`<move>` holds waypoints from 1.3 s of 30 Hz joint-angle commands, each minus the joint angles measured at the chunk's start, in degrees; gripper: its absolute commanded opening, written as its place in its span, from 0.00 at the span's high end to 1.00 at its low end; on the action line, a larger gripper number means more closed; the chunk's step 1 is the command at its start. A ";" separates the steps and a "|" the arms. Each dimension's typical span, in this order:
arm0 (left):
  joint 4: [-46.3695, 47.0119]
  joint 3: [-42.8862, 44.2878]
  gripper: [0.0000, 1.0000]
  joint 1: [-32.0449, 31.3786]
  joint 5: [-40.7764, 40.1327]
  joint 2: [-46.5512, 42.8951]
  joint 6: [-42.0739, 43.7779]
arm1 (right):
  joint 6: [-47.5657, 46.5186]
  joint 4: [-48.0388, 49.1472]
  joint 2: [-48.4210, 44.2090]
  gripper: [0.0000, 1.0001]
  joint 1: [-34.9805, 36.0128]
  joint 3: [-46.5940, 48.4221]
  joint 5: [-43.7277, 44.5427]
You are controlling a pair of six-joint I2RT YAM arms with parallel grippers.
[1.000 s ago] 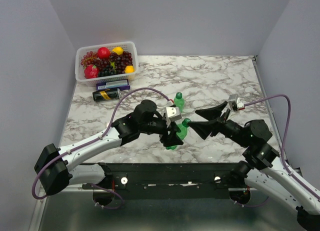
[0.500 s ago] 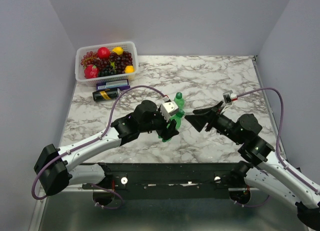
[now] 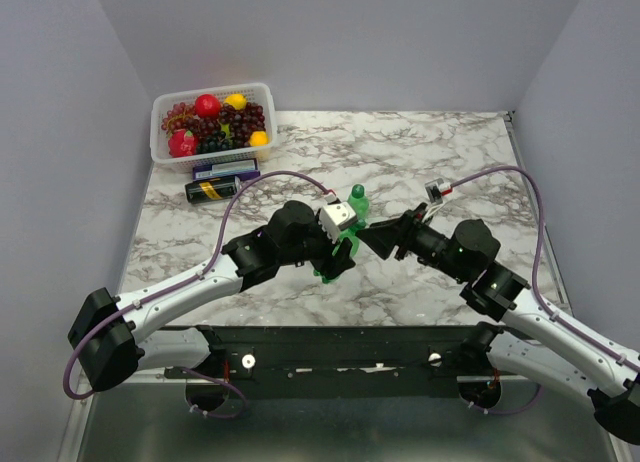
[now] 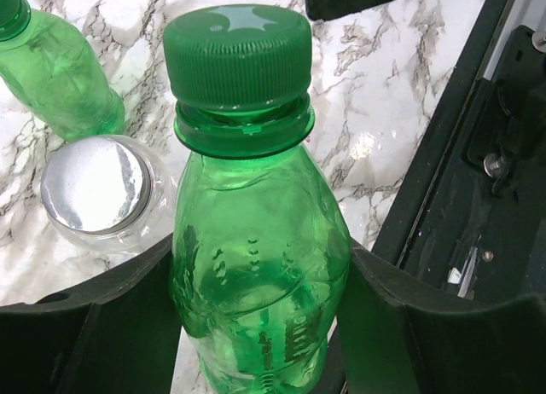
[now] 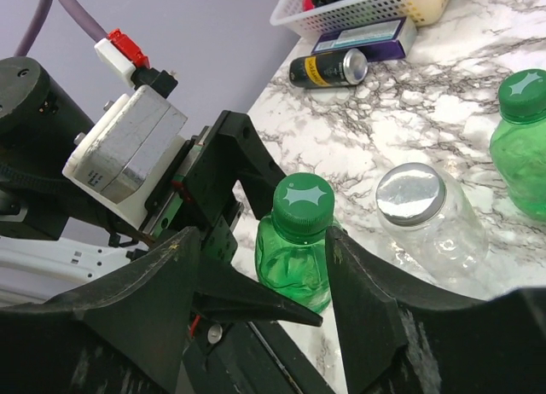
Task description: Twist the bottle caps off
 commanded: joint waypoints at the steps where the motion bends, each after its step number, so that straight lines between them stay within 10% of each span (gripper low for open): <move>1: 0.78 1.45 0.98 -0.04 -0.97 -0.07 0.15 | 1.04 1.48 1.38 0.32 0.49 1.29 1.39; 39: 1.48 1.80 0.98 -0.57 1.40 2.04 -0.29 | 1.39 9.83 11.05 0.38 1.19 3.93 -2.65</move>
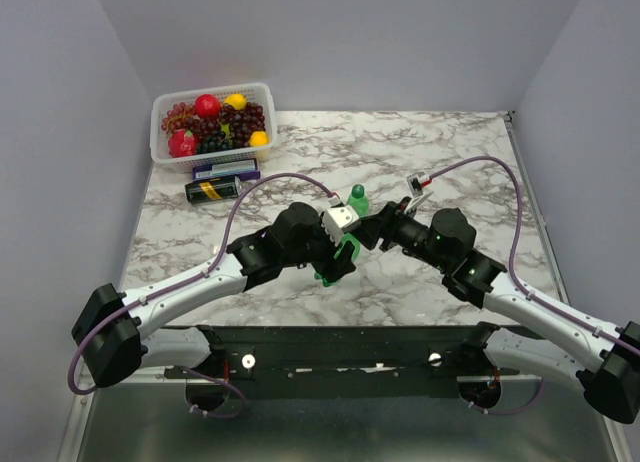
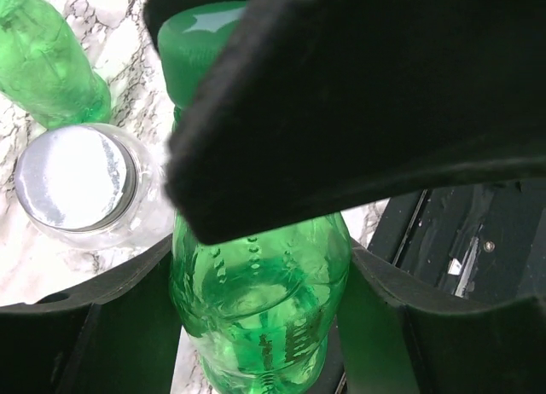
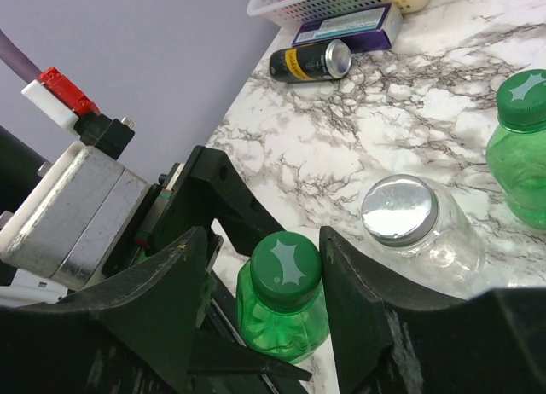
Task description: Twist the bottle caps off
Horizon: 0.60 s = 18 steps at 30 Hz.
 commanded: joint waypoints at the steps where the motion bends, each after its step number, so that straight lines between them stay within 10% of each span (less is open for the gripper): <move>1: 2.12 1.80 0.98 -0.31 1.14 0.53 -0.20 | 0.61 4.12 1.00 0.38 1.06 2.62 -2.63; 18: 5.36 0.49 0.98 0.48 12.64 -1.84 -0.72 | -6.42 8.33 0.47 0.71 -1.65 -0.54 -12.98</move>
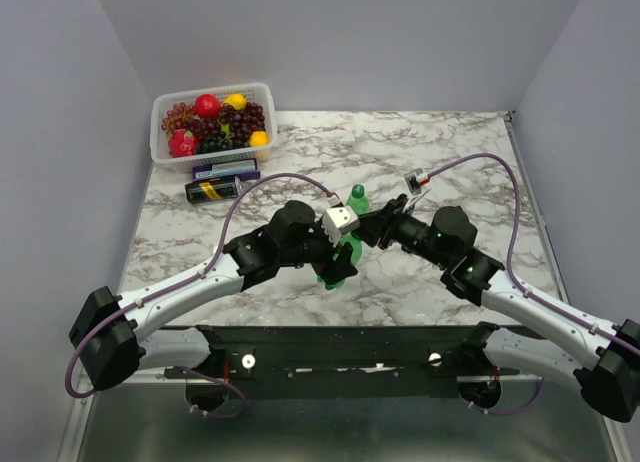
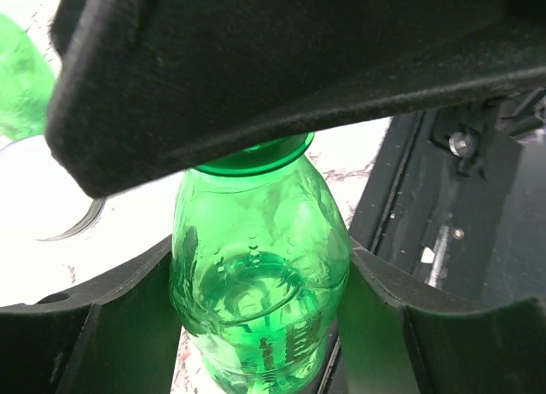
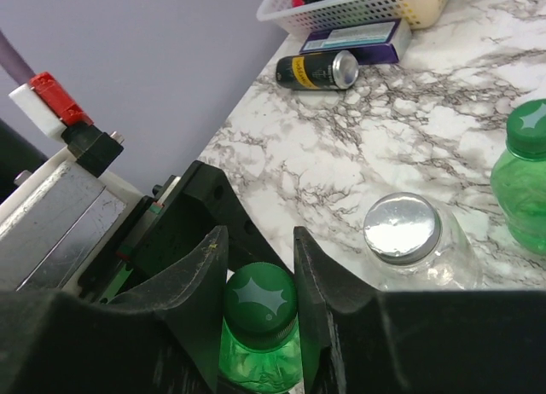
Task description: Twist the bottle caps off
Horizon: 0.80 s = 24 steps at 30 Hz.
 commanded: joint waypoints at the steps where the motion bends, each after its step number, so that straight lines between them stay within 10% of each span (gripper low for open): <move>1: 5.80 0.42 0.98 0.33 8.89 -0.62 -0.88 | -4.19 6.65 -1.76 0.72 -3.40 -1.07 -13.41; 11: 8.71 0.33 0.98 1.47 19.71 1.40 -2.72 | -5.34 14.05 -6.50 0.73 -11.77 -4.06 -38.73; 24: 8.36 -0.37 0.98 1.74 15.50 -0.96 -1.59 | -13.07 -10.45 -15.73 0.73 -15.72 1.82 -20.14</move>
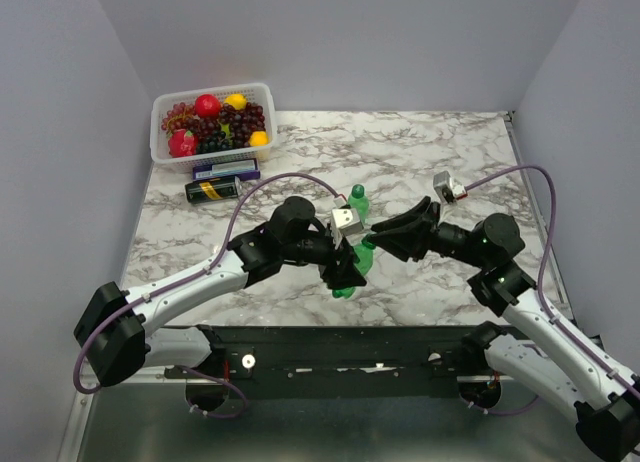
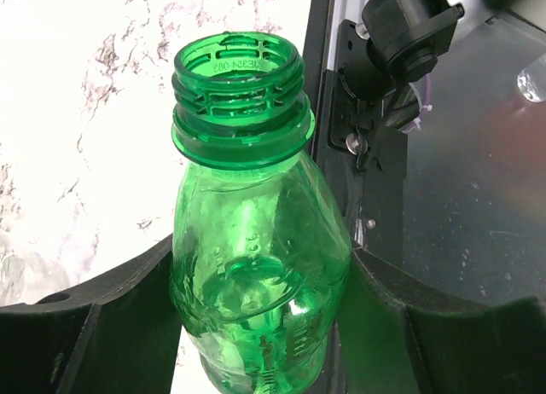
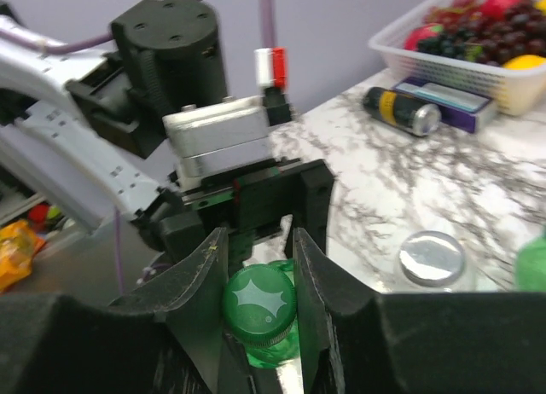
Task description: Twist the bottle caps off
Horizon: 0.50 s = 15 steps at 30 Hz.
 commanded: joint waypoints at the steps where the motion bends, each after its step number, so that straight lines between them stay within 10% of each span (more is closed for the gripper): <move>1: 1.80 -0.61 0.98 0.14 -2.88 -3.55 1.45 | -4.79 -16.31 -3.58 0.74 -2.39 5.60 12.77; 15: 1.80 -2.02 0.98 0.05 -12.38 -12.08 3.48 | -6.20 -20.67 15.29 0.75 -9.52 7.91 42.93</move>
